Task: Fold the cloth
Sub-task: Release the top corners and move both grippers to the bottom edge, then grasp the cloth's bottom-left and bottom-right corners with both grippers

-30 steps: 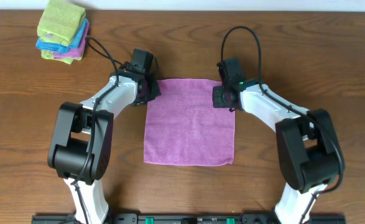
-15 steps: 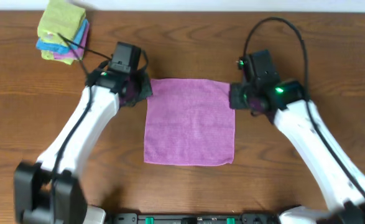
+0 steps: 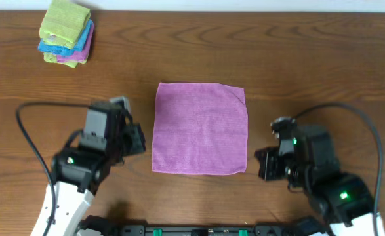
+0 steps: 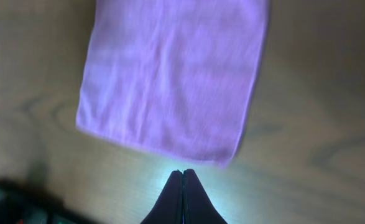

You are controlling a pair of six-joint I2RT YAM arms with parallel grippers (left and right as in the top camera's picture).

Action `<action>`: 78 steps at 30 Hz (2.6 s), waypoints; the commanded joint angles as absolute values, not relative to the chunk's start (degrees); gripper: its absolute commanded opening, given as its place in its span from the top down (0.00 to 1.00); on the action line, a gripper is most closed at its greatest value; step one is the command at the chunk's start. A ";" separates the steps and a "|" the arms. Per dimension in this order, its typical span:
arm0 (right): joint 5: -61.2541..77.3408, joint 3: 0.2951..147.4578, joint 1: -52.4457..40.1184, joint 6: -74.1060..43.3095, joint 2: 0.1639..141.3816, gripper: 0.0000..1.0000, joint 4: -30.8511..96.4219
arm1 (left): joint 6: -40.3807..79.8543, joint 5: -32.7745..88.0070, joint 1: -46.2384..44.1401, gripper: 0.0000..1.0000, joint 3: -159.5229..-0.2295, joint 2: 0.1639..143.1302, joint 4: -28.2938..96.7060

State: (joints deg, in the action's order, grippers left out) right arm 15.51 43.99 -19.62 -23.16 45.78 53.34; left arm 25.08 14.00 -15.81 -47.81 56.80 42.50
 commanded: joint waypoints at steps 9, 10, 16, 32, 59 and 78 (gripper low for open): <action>30.46 25.63 -17.98 -32.42 45.23 0.93 47.07 | 24.12 30.65 -10.46 0.91 -29.85 56.99 36.88; 30.41 24.71 -17.37 -32.80 45.23 0.87 46.98 | 23.00 32.45 -8.47 0.87 -28.10 56.99 36.49; 29.74 22.20 -12.14 -32.49 45.30 0.48 45.34 | 19.18 38.68 -0.34 0.50 -19.97 56.99 30.70; 30.65 20.08 -7.03 -29.50 62.94 0.37 31.27 | 19.31 40.56 0.08 0.39 -18.59 70.87 14.94; 33.61 20.08 -7.05 -29.80 74.96 0.51 18.72 | 21.10 43.07 -6.81 0.54 -18.37 82.96 10.90; 35.00 20.08 -7.05 -29.80 74.96 0.92 18.85 | 26.44 37.43 -6.79 0.93 -18.37 82.96 13.19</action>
